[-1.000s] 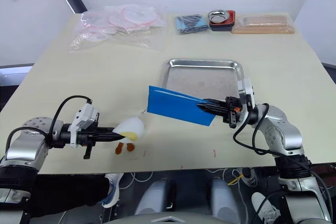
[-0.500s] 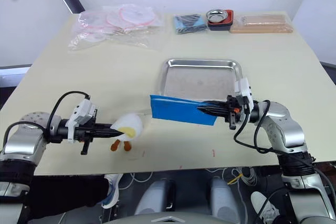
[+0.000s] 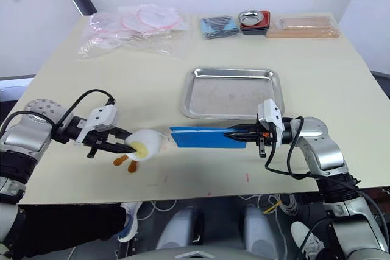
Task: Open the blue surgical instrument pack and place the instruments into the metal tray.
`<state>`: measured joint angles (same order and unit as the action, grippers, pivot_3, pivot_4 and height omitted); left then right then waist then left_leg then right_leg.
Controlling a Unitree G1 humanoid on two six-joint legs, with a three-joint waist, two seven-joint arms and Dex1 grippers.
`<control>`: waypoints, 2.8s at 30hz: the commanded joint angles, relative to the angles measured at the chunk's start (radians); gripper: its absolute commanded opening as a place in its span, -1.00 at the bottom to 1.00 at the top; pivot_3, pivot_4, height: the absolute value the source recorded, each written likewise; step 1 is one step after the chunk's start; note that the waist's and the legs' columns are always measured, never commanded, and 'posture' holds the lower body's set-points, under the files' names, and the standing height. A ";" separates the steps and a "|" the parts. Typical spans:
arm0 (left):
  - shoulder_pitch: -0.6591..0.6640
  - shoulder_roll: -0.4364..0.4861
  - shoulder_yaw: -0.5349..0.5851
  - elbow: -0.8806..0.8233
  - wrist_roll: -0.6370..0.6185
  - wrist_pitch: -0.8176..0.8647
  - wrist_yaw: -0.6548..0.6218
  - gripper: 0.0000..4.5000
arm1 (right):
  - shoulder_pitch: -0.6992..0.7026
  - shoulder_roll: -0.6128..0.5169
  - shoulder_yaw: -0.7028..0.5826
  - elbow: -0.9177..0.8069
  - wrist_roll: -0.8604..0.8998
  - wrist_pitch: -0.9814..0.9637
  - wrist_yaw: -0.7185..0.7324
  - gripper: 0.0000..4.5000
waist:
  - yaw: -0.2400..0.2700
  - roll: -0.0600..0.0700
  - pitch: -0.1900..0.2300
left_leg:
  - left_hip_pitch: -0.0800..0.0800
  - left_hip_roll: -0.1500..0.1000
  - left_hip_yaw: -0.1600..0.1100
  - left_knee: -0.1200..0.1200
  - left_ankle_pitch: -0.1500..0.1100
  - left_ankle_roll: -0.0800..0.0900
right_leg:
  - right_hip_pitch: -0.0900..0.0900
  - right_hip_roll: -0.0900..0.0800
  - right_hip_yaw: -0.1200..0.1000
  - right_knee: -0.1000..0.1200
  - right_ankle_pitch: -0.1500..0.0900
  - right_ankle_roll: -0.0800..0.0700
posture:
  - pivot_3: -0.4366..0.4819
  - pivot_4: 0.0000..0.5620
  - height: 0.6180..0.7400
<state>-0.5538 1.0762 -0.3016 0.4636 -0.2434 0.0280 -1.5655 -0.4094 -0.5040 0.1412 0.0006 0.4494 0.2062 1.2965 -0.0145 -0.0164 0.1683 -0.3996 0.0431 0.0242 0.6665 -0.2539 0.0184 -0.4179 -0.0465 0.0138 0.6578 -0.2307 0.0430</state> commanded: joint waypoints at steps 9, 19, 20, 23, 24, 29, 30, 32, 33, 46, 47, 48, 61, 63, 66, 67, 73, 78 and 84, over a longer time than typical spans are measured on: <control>-0.100 0.118 -0.049 0.081 -0.133 -0.002 -0.049 0.99 | 0.002 0.011 -0.015 -0.013 0.007 -0.026 0.002 -1.00 | 0.005 -0.006 0.005 | -0.001 0.000 -0.001 0.001 0.000 0.000 | 0.000 0.000 -0.001 0.000 0.000 0.000 | -0.05 -0.47 1.00; -0.108 0.026 0.058 -0.032 -0.391 0.162 -0.049 0.99 | 0.009 0.010 -0.015 -0.001 0.002 -0.034 0.010 -1.00 | 0.004 -0.006 0.006 | -0.001 0.000 -0.001 0.002 0.000 0.000 | 0.000 0.000 -0.001 0.000 0.000 0.001 | -0.05 -0.47 1.00; -0.104 0.001 0.073 -0.044 -0.388 0.162 -0.043 0.99 | 0.010 0.011 -0.015 -0.002 0.002 -0.033 0.008 -1.00 | 0.009 -0.006 0.006 | -0.001 0.000 0.000 0.002 0.000 0.000 | 0.000 0.000 -0.001 0.000 0.000 0.001 | -0.05 -0.47 1.00; -0.080 -0.069 0.105 -0.077 -0.353 0.141 -0.012 0.99 | 0.012 0.013 -0.013 0.007 -0.004 -0.039 0.008 -1.00 | 0.006 -0.007 0.006 | -0.002 0.000 -0.001 0.003 0.000 0.000 | 0.000 0.000 -0.001 0.001 0.000 0.001 | -0.05 -0.47 1.00; -0.068 -0.090 0.112 -0.100 -0.345 0.143 -0.005 0.99 | 0.012 0.015 -0.013 0.012 -0.007 -0.042 0.007 -1.00 | 0.004 -0.007 0.006 | -0.002 0.000 -0.001 0.003 0.000 0.000 | 0.000 0.000 -0.001 0.001 0.001 0.001 | -0.05 -0.47 1.00; -0.021 -0.170 0.134 -0.145 -0.311 0.142 0.009 0.99 | 0.004 0.019 -0.016 0.019 -0.010 -0.043 0.002 -1.00 | -0.001 -0.007 0.006 | -0.002 0.000 -0.001 0.002 0.000 0.000 | 0.000 0.000 -0.001 0.001 0.001 0.001 | -0.05 -0.47 1.00; -0.017 -0.184 0.140 -0.147 -0.308 0.143 0.014 0.99 | 0.004 0.018 -0.016 0.018 -0.010 -0.042 0.002 -1.00 | 0.001 -0.007 0.006 | -0.002 0.000 -0.001 0.002 0.000 0.000 | 0.000 0.000 -0.001 0.001 0.001 0.001 | -0.05 -0.47 1.00; -0.014 -0.210 0.155 -0.144 -0.303 0.147 0.026 0.99 | 0.006 0.018 -0.016 0.017 -0.010 -0.042 0.002 -1.00 | 0.002 -0.007 0.006 | -0.001 0.000 -0.001 0.002 0.000 0.000 | 0.000 0.000 -0.001 0.001 0.001 0.001 | -0.05 -0.47 1.00; -0.013 -0.219 0.158 -0.141 -0.295 0.145 0.029 0.99 | 0.008 0.017 -0.015 0.015 -0.009 -0.040 0.002 -1.00 | 0.002 -0.007 0.006 | -0.002 0.000 -0.001 0.003 0.000 0.000 | 0.000 0.000 -0.001 0.001 0.001 0.001 | -0.05 -0.47 1.00; -0.033 -0.316 0.207 -0.091 -0.216 0.101 0.035 0.99 | 0.017 0.002 -0.016 -0.001 0.005 -0.021 0.020 -1.00 | 0.003 -0.007 0.006 | -0.002 0.000 -0.001 0.003 0.000 0.000 | 0.000 0.000 -0.001 0.001 0.001 0.001 | -0.05 -0.47 1.00; -0.031 -0.323 0.207 -0.096 -0.213 0.102 0.036 0.99 | 0.015 0.002 -0.016 -0.001 0.006 -0.020 0.020 -1.00 | 0.003 -0.007 0.006 | -0.002 0.000 -0.001 0.003 0.000 0.000 | 0.000 0.000 -0.001 0.001 0.001 0.001 | -0.05 -0.47 1.00; -0.028 -0.328 0.205 -0.098 -0.208 0.099 0.037 0.99 | 0.014 0.002 -0.016 -0.001 0.006 -0.020 0.020 -1.00 | 0.003 -0.007 0.006 | -0.002 0.000 -0.001 0.003 0.000 0.000 | 0.000 0.000 -0.001 0.001 0.001 0.001 | -0.05 -0.47 1.00; -0.012 -0.415 0.204 -0.127 -0.181 0.113 0.060 0.99 | 0.023 -0.001 -0.017 -0.010 0.008 -0.016 0.020 -1.00 | 0.003 -0.007 0.006 | -0.002 0.000 -0.001 0.003 0.000 0.000 | 0.000 0.000 -0.001 0.001 0.001 0.001 | -0.05 -0.47 1.00; -0.008 -0.425 0.211 -0.141 -0.192 0.124 0.061 0.61 | 0.026 -0.003 -0.019 -0.009 0.007 -0.015 0.018 -1.00 | 0.003 -0.007 0.006 | -0.002 0.000 -0.001 0.003 0.000 0.000 | 0.000 0.000 -0.001 0.001 0.001 0.001 | -0.05 -0.47 1.00; 0.008 -0.439 0.217 -0.157 -0.202 0.128 0.060 0.05 | 0.031 -0.006 -0.022 -0.007 0.006 -0.014 0.012 -1.00 | 0.002 -0.007 0.006 | -0.002 0.000 -0.001 0.003 0.000 0.000 | 0.000 0.000 -0.001 0.001 0.001 0.001 | -0.05 -0.47 1.00; 0.016 -0.443 0.217 -0.164 -0.205 0.130 0.056 -0.10 | 0.031 -0.009 -0.025 -0.007 0.009 -0.011 0.011 -1.00 | 0.001 -0.007 0.006 | -0.001 0.000 -0.001 0.003 0.000 0.000 | 0.000 0.000 -0.001 0.002 0.001 0.001 | -0.05 -0.47 1.00; 0.032 -0.454 0.219 -0.184 -0.219 0.151 0.045 -0.99 | 0.034 -0.031 -0.036 -0.012 0.017 0.000 0.011 -1.00 | 0.002 -0.007 0.006 | -0.001 0.000 -0.001 0.003 0.000 0.000 | 0.000 0.000 -0.001 0.002 0.001 0.001 | -0.05 -0.47 1.00; 0.046 -0.478 0.220 -0.190 -0.221 0.151 0.061 -0.99 | 0.042 -0.042 -0.039 -0.026 0.030 0.031 0.002 -1.00 | 0.003 -0.007 0.006 | -0.001 0.000 -0.001 0.003 0.000 0.000 | 0.000 0.000 -0.001 0.002 0.001 0.001 | -0.05 -0.47 1.00; 0.072 -0.482 0.222 -0.211 -0.222 0.178 0.067 -1.00 | 0.042 -0.063 -0.058 -0.045 0.069 0.096 -0.004 -0.56 | 0.003 -0.007 0.006 | -0.001 0.000 -0.001 0.003 0.000 0.000 | 0.000 0.000 -0.001 0.002 0.001 0.001 | -0.05 -0.47 1.00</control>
<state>-0.4863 0.5947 -0.0958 0.2823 -0.4545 0.2027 -1.4993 -0.3677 -0.5540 0.1180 -0.0053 0.4906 0.2955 1.2950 -0.0117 -0.0232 0.1746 -0.4006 0.0428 0.0226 0.6695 -0.2538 0.0183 -0.4175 -0.0465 0.0130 0.6599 -0.2298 0.0437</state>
